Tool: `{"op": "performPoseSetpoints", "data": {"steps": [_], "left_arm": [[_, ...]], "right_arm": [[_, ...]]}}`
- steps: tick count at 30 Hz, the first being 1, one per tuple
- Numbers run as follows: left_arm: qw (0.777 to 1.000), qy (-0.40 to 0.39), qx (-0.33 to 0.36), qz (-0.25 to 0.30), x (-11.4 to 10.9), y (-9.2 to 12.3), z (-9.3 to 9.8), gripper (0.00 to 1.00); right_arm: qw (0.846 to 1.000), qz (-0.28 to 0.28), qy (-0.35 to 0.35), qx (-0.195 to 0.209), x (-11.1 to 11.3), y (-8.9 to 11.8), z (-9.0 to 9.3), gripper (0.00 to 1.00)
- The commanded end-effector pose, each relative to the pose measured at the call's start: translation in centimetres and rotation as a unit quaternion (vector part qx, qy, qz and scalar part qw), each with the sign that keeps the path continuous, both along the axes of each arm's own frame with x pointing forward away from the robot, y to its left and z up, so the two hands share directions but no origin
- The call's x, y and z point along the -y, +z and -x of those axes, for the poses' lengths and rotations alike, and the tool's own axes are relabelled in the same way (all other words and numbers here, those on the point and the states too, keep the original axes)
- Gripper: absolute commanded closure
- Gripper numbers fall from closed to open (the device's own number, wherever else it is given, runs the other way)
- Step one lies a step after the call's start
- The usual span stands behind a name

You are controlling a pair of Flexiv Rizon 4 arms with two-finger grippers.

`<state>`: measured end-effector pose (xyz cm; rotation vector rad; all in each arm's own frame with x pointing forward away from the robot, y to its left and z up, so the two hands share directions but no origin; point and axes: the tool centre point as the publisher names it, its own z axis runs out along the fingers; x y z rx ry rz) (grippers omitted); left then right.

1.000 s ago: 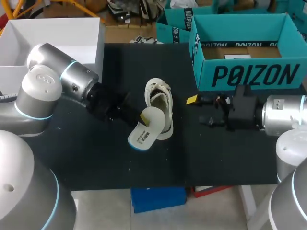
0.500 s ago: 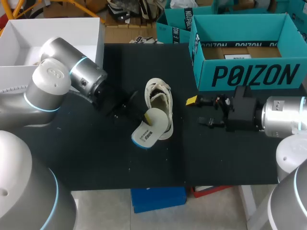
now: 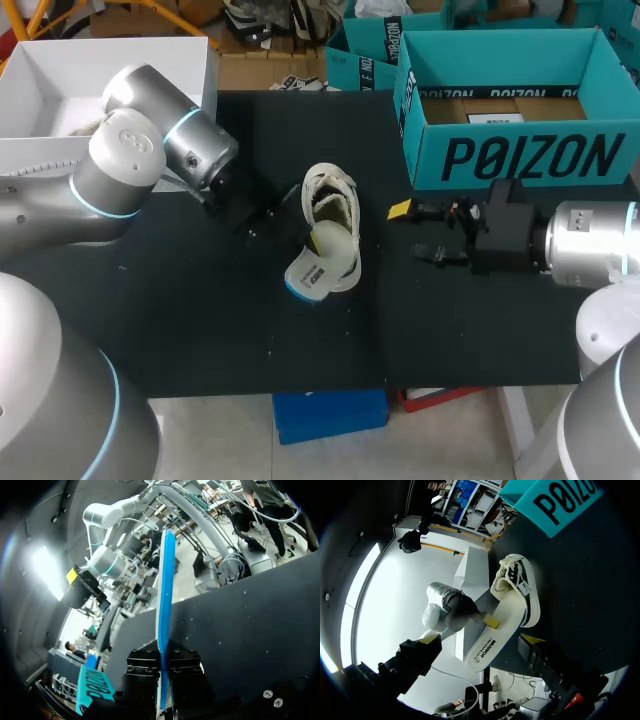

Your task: Take the shoe out of the shoebox, open the shoe tongue, remove and reinsert the insole, then place the shoe into the shoebox

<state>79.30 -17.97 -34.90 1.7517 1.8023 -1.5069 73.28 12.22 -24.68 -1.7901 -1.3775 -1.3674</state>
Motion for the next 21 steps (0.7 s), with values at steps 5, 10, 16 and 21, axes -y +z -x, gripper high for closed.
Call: {"op": "performPoseSetpoints", "data": {"steps": [5, 10, 16, 21], "left_arm": [[1.0, -0.005, 0.007, -0.013, 0.6, -0.8, -1.3, 1.0], [1.0, -0.002, 0.019, -0.024, 0.8, -1.3, -2.2, 1.0], [0.998, 0.004, 0.054, -0.042, 0.9, -1.3, -3.3, 1.0], [0.997, 0.015, 0.063, -0.049, 0.8, -1.6, -4.4, 1.0]], "right_arm": [[1.0, 0.001, 0.0, -0.001, 0.0, 0.0, 0.0, 0.0], [1.0, 0.001, 0.0, -0.001, 0.0, 0.0, 0.0, 0.0], [1.0, 0.001, 0.0, -0.001, 0.0, 0.0, 0.0, 0.0], [1.0, 0.001, 0.0, -0.001, 0.0, 0.0, 0.0, 0.0]]}}
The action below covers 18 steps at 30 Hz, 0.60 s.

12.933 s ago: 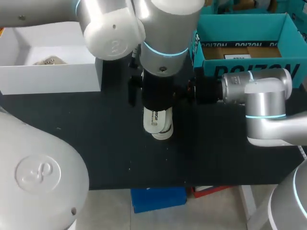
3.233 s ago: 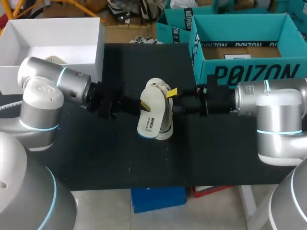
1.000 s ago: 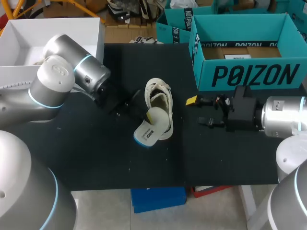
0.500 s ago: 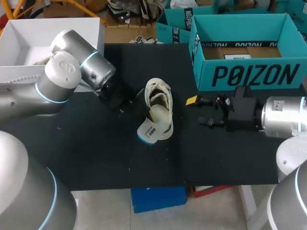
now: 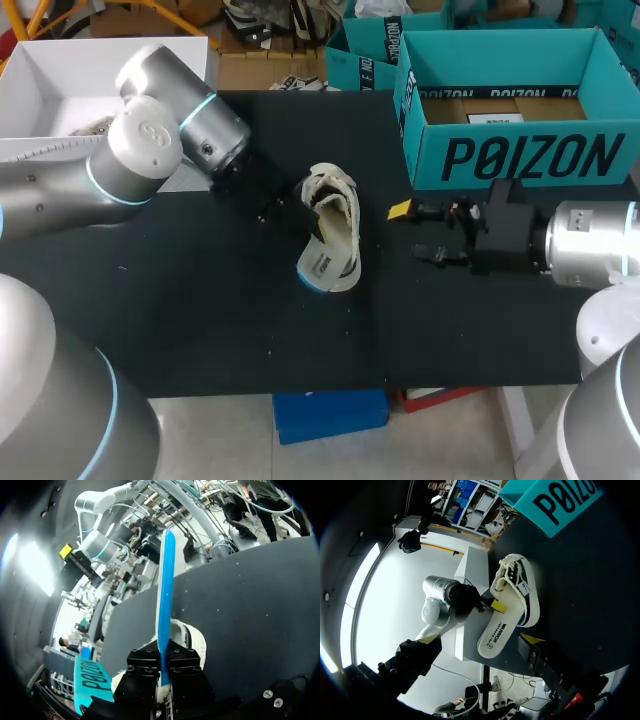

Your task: Take the shoe out of the shoebox, open the shoe tongue, remove and reinsert the insole, then place the shoe into the shoebox

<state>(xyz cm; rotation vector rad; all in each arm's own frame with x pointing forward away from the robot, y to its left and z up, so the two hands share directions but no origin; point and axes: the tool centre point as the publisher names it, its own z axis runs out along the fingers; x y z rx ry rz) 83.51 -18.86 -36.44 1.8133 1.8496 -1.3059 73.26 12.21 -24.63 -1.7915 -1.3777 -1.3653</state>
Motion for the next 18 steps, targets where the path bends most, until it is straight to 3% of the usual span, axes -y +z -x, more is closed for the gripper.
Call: {"op": "performPoseSetpoints", "data": {"steps": [1, 4, 5, 6, 7, 8, 9, 10, 18], "left_arm": [[1.0, 0.004, 0.005, -0.006, 0.0, -0.1, -0.3, 1.0], [1.0, 0.007, 0.006, -0.012, 0.1, -0.3, -0.6, 1.0], [1.0, 0.006, 0.005, -0.014, 0.1, -0.4, -0.6, 0.92], [1.0, 0.006, 0.003, -0.017, 0.2, -0.5, -0.6, 0.7], [1.0, 0.005, 0.001, -0.017, 0.2, -0.6, -0.6, 0.55], [1.0, 0.005, 0.001, -0.017, 0.2, -0.6, -0.6, 0.51], [1.0, 0.006, 0.0, -0.016, 0.2, -0.6, -0.5, 0.21], [1.0, 0.006, -0.002, -0.012, 0.2, -0.3, -0.4, 0.0], [1.0, -0.011, 0.005, 0.012, 0.1, 1.8, 1.2, 0.0]], "right_arm": [[1.0, 0.0, 0.0, 0.0, 0.0, 0.0, 0.0, 0.0], [1.0, 0.0, 0.0, 0.0, 0.0, 0.0, 0.0, 0.0], [1.0, 0.0, 0.0, 0.0, 0.0, 0.0, 0.0, 0.0], [1.0, 0.0, 0.0, 0.0, 0.0, 0.0, 0.0, 0.0], [1.0, 0.0, 0.0, 0.0, 0.0, 0.0, 0.0, 0.0], [1.0, 0.0, 0.0, 0.0, 0.0, 0.0, 0.0, 0.0], [1.0, 0.0, 0.0, 0.0, 0.0, 0.0, 0.0, 0.0], [1.0, 0.0, 0.0, 0.0, 0.0, 0.0, 0.0, 0.0], [1.0, 0.0, 0.0, 0.0, 0.0, 0.0, 0.0, 0.0]]}}
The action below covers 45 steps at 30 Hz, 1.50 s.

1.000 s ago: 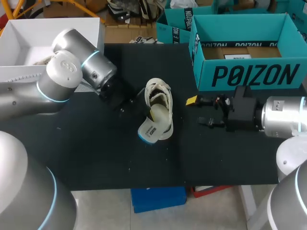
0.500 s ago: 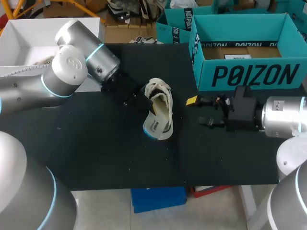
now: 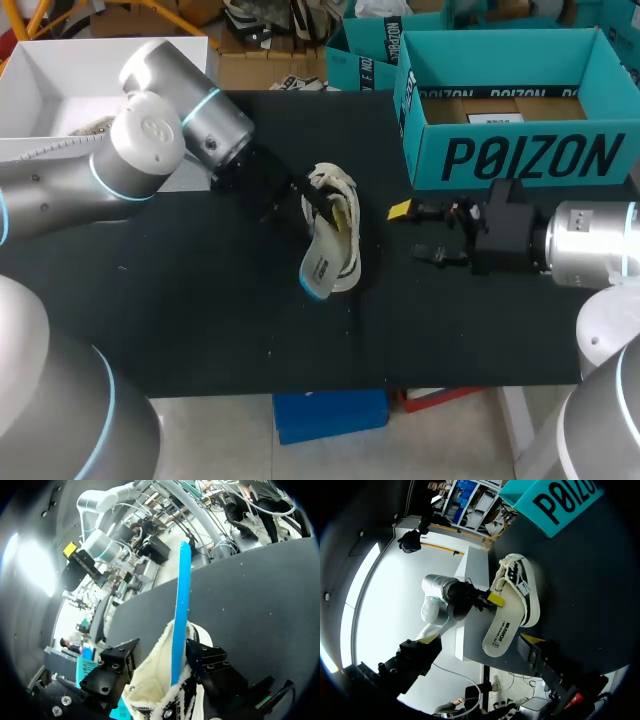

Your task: Take the shoe out of the shoebox, open the shoe tongue, remove and reinsert the insole, then place the shoe into the shoebox

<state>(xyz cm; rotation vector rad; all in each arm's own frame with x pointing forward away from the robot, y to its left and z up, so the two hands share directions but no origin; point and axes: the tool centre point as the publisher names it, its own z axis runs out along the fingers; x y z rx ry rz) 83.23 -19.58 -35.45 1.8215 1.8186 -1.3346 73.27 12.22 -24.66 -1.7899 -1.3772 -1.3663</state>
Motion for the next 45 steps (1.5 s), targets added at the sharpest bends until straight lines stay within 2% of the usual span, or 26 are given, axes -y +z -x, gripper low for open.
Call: {"op": "performPoseSetpoints", "data": {"steps": [1, 5, 8, 9, 11, 12, 15, 18, 19, 31, 45], "left_arm": [[1.0, -0.007, 0.01, 0.003, -0.7, 1.1, 1.4, 0.0], [1.0, -0.024, 0.012, -0.001, -1.1, 1.5, 2.7, 0.12], [0.999, -0.036, 0.013, -0.014, -1.3, 1.2, 3.3, 0.36], [0.999, -0.038, 0.016, -0.018, -1.4, 1.0, 3.4, 0.51], [0.999, -0.039, 0.016, -0.022, -1.6, 0.8, 3.5, 0.57], [0.999, -0.039, 0.016, -0.025, -1.6, 0.8, 3.5, 0.69], [0.999, -0.042, 0.018, -0.03, -1.7, 0.8, 3.5, 0.78], [0.998, -0.046, 0.019, -0.034, -1.7, 0.7, 3.5, 0.96], [0.998, -0.047, 0.019, -0.034, -1.7, 0.7, 3.6, 1.0], [0.998, -0.051, 0.014, -0.032, -1.8, -0.1, 3.4, 1.0], [0.997, -0.026, 0.054, -0.039, -1.1, -0.3, 1.6, 1.0]], "right_arm": [[1.0, 0.001, 0.0, 0.0, 0.0, 0.0, 0.0, 0.0], [1.0, 0.001, 0.0, 0.0, 0.0, 0.0, 0.0, 0.0], [1.0, 0.001, 0.0, 0.0, 0.0, 0.0, 0.0, 0.0], [1.0, 0.001, 0.0, 0.0, 0.0, 0.0, 0.0, 0.0], [1.0, 0.001, 0.0, 0.0, 0.0, 0.0, 0.0, 0.0], [1.0, 0.001, 0.0, 0.0, 0.0, 0.0, 0.0, 0.0], [1.0, 0.001, 0.0, 0.0, 0.0, 0.0, 0.0, 0.0], [1.0, 0.001, 0.0, 0.0, 0.0, 0.0, 0.0, 0.0], [1.0, 0.001, 0.0, 0.0, 0.0, 0.0, 0.0, 0.0], [1.0, 0.001, 0.0, 0.0, 0.0, 0.0, 0.0, 0.0], [1.0, 0.001, 0.0, 0.0, 0.0, 0.0, 0.0, 0.0]]}}
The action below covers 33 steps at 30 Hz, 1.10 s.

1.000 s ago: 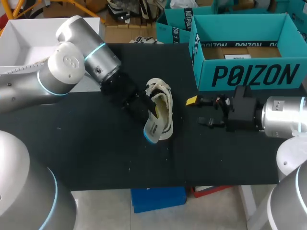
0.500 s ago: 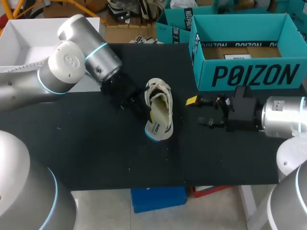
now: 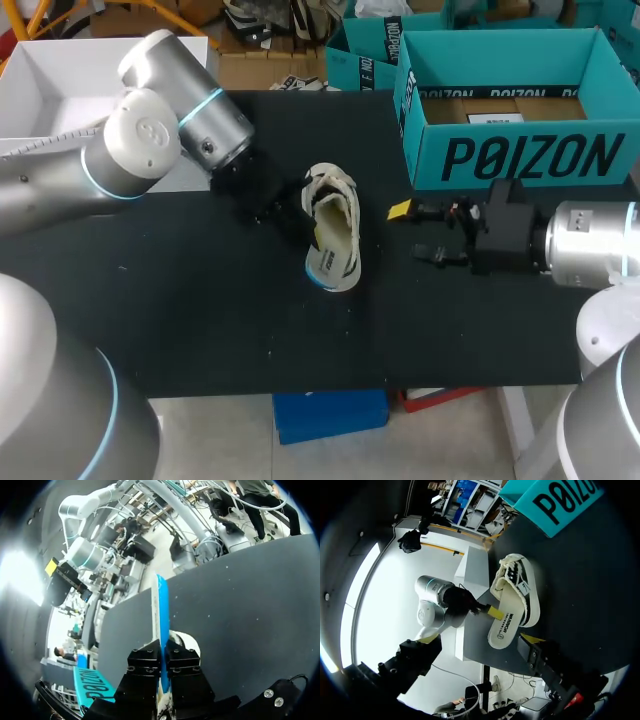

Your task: Take the shoe out of the shoebox, open the shoe tongue, remove and reinsert the insole, then place the shoe into the shoebox

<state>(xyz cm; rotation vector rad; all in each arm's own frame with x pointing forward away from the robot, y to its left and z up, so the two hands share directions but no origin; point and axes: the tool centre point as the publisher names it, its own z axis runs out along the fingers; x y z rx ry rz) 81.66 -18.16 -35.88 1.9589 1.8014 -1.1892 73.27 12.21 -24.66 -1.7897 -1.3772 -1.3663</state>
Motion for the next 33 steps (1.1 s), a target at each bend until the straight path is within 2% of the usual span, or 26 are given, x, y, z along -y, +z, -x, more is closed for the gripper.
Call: {"op": "performPoseSetpoints", "data": {"steps": [1, 14, 20, 21, 22, 23, 26, 28, 33], "left_arm": [[1.0, 0.005, 0.008, 0.0, 0.4, 0.1, -0.1, 1.0], [0.999, 0.04, 0.025, -0.011, 0.7, -1.3, -2.7, 1.0], [0.998, 0.046, 0.031, -0.017, 1.1, -1.6, -3.2, 1.0], [0.998, 0.046, 0.031, -0.016, 1.2, -1.5, -3.1, 0.92], [0.998, 0.046, 0.031, -0.016, 1.2, -1.4, -3.0, 0.73], [0.998, 0.045, 0.028, -0.014, 1.2, -1.3, -2.9, 0.66], [0.999, 0.045, 0.02, -0.002, 0.9, -0.7, -2.4, 0.53], [0.999, 0.042, 0.014, 0.006, 0.7, -0.2, -1.9, 0.52], [0.999, 0.035, 0.007, 0.021, 0.2, 0.9, -0.7, 0.58]], "right_arm": [[1.0, 0.001, -0.001, 0.0, 0.0, 0.0, 0.0, 0.0], [1.0, 0.001, -0.001, 0.0, 0.0, 0.0, 0.0, 0.0], [1.0, 0.001, -0.001, 0.0, 0.0, 0.0, 0.0, 0.0], [1.0, 0.001, -0.001, 0.0, 0.0, 0.0, 0.0, 0.0], [1.0, 0.001, -0.001, 0.0, 0.0, 0.0, 0.0, 0.0], [1.0, 0.001, -0.001, 0.0, 0.0, 0.0, 0.0, 0.0], [1.0, 0.001, -0.001, 0.0, 0.0, 0.0, 0.0, 0.0], [1.0, 0.001, -0.001, 0.0, 0.0, 0.0, 0.0, 0.0], [1.0, 0.001, -0.001, 0.0, 0.0, 0.0, 0.0, 0.0]]}}
